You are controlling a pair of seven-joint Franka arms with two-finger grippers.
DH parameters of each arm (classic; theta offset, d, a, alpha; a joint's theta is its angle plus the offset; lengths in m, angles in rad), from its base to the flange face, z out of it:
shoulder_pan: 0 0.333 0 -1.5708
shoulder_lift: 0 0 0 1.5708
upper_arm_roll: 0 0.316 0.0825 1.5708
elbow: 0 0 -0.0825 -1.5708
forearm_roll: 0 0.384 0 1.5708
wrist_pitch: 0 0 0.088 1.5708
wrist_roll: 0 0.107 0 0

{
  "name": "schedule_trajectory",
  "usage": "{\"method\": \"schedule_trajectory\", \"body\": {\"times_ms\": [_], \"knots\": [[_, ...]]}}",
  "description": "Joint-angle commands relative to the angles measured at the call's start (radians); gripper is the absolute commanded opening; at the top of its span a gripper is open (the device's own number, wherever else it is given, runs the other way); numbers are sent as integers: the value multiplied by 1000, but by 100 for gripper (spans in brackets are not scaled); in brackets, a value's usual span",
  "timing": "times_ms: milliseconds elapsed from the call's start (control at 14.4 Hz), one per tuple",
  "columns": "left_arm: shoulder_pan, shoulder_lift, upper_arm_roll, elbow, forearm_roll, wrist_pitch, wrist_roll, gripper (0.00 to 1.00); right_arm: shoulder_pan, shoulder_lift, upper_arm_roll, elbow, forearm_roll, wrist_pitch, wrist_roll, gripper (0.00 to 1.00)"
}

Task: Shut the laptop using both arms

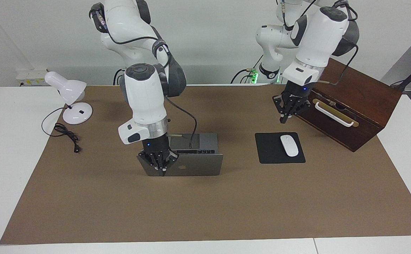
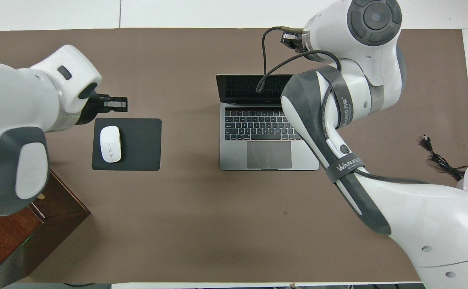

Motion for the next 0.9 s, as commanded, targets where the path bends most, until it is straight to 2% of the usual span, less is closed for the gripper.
{"method": "schedule_trajectory", "body": {"times_ms": [0,277,555,832], "knots": [[-75,-77,13,-180,-11,186,13,0,-11,-16,9,-31,-27,30,11,0],[-170,-61,13,-307,-11,435,7,0,-17,-18,9,-36,-25,30,6,0],[-259,15,13,-430,-9,753,13,0,-18,-18,9,-36,-25,27,2,0],[-296,93,13,-447,-9,907,72,0,-18,-19,9,-39,-25,29,2,0]]}}
